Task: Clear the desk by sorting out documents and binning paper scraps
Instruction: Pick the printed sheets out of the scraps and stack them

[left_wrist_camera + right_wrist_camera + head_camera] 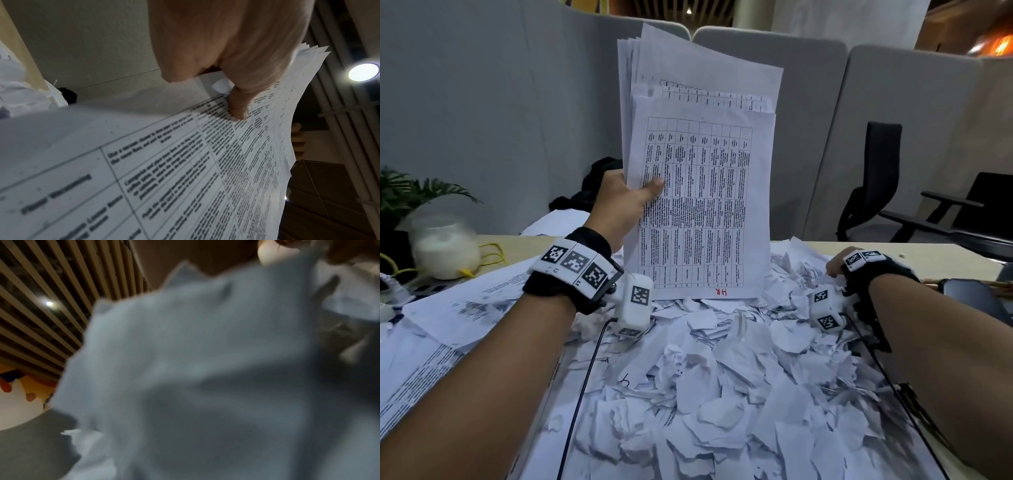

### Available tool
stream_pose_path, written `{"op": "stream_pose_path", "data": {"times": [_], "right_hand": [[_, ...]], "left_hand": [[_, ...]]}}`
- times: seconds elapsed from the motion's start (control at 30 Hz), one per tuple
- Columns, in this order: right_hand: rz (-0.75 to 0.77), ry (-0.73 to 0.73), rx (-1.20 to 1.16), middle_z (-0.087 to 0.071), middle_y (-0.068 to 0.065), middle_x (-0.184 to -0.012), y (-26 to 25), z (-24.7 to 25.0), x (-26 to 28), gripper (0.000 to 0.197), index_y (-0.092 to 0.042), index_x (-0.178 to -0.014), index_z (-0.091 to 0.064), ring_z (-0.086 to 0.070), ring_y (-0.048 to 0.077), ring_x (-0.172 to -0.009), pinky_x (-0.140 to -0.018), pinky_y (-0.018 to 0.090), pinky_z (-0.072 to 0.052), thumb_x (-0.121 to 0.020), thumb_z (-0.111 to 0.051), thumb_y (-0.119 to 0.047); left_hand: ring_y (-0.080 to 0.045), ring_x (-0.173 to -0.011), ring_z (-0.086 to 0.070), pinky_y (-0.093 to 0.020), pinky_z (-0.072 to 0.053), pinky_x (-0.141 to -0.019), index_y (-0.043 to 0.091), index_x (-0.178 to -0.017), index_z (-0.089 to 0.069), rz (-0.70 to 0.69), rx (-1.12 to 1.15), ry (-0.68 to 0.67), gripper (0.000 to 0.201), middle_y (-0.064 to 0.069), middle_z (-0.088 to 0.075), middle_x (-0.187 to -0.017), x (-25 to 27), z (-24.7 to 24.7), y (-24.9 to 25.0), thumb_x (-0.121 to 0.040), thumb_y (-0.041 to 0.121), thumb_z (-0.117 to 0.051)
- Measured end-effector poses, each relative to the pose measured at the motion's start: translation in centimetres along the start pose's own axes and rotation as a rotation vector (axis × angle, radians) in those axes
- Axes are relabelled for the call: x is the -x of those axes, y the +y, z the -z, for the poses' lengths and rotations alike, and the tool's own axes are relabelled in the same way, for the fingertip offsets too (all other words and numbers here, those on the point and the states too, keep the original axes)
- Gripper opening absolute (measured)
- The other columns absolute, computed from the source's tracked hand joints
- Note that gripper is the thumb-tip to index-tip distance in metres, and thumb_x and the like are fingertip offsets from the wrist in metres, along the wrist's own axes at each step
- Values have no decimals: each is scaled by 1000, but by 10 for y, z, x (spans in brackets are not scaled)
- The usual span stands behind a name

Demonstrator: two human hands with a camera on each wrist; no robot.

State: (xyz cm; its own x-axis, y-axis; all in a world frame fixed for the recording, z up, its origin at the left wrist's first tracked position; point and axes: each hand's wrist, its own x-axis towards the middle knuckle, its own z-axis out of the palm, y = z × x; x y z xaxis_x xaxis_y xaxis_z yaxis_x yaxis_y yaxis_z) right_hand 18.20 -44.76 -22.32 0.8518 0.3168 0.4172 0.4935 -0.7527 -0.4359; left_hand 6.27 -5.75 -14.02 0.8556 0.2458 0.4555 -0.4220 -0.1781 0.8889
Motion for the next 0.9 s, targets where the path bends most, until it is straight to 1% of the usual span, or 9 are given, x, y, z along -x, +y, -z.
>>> {"op": "stream_pose_path", "data": {"times": [0.03,0.07,0.17,0.43,0.5,0.6,0.7,0.77,0.9], "right_hand": [[-362,-41,180,-66,-19,-64,-2,1,-1,32,-15,-69,-64,-62,2,-55,-52,26,-48,-57,-90,-29],[-643,-106,174,-66,-4,-74,-6,-2,-4,36,-11,-73,-58,-61,17,-64,-55,29,-45,-61,-88,-25],[-793,-142,374,-57,13,-82,-38,2,-8,25,-3,-77,-54,-54,26,-72,-66,29,-42,-77,-74,-19],[-649,-122,470,-62,16,-105,-67,11,-17,25,-6,-89,-56,-60,36,-96,-80,37,-50,-79,-68,-26],[-634,-92,481,-62,19,-110,-80,17,-17,32,-2,-107,-59,-60,38,-103,-84,38,-49,-83,-64,-23],[-603,-25,508,-57,18,-99,-97,35,-19,34,1,-112,-57,-58,36,-88,-74,35,-47,-86,-61,-22],[-527,80,517,-56,20,-98,-114,51,-18,29,-1,-102,-54,-55,36,-84,-72,38,-47,-85,-63,-23],[-482,158,537,-58,20,-98,-123,57,-15,22,-2,-94,-50,-54,36,-81,-71,39,-45,-86,-62,-19],[-417,334,573,-56,22,-96,-142,70,-8,22,1,-103,-59,-59,42,-86,-70,38,-42,-86,-55,-13]], "left_hand": [[-4,-90,-65,-17,-44,-72,14,-102,-66,4,9,1,17,5,-70,-95,0,0,1,-88,23,-69],[-2,-88,-65,-15,-43,-71,15,-100,-65,13,11,-2,14,6,-70,-94,1,1,1,-88,22,-69],[2,-85,-62,-13,-41,-68,18,-97,-64,9,18,-11,10,9,-68,-92,1,0,1,-89,22,-68],[16,-65,-51,0,-37,-55,24,-81,-52,14,34,-18,17,13,-58,-84,7,-2,4,-92,17,-63],[14,-67,-47,-4,-39,-65,24,-80,-47,20,35,-12,21,13,-53,-83,11,-3,7,-93,17,-62],[6,-73,-45,-21,-35,-85,24,-80,-42,50,38,-8,24,13,-50,-84,15,-4,10,-93,17,-61],[2,-76,-47,-21,-33,-86,22,-81,-42,70,24,4,23,12,-48,-85,17,-3,13,-94,18,-61],[-9,-92,-49,-26,-32,-90,16,-93,-42,82,19,9,22,11,-47,-88,14,0,9,-92,22,-63],[-16,-105,-43,-30,-32,-94,14,-104,-37,103,33,24,33,11,-46,-92,11,5,8,-91,25,-65]]}}
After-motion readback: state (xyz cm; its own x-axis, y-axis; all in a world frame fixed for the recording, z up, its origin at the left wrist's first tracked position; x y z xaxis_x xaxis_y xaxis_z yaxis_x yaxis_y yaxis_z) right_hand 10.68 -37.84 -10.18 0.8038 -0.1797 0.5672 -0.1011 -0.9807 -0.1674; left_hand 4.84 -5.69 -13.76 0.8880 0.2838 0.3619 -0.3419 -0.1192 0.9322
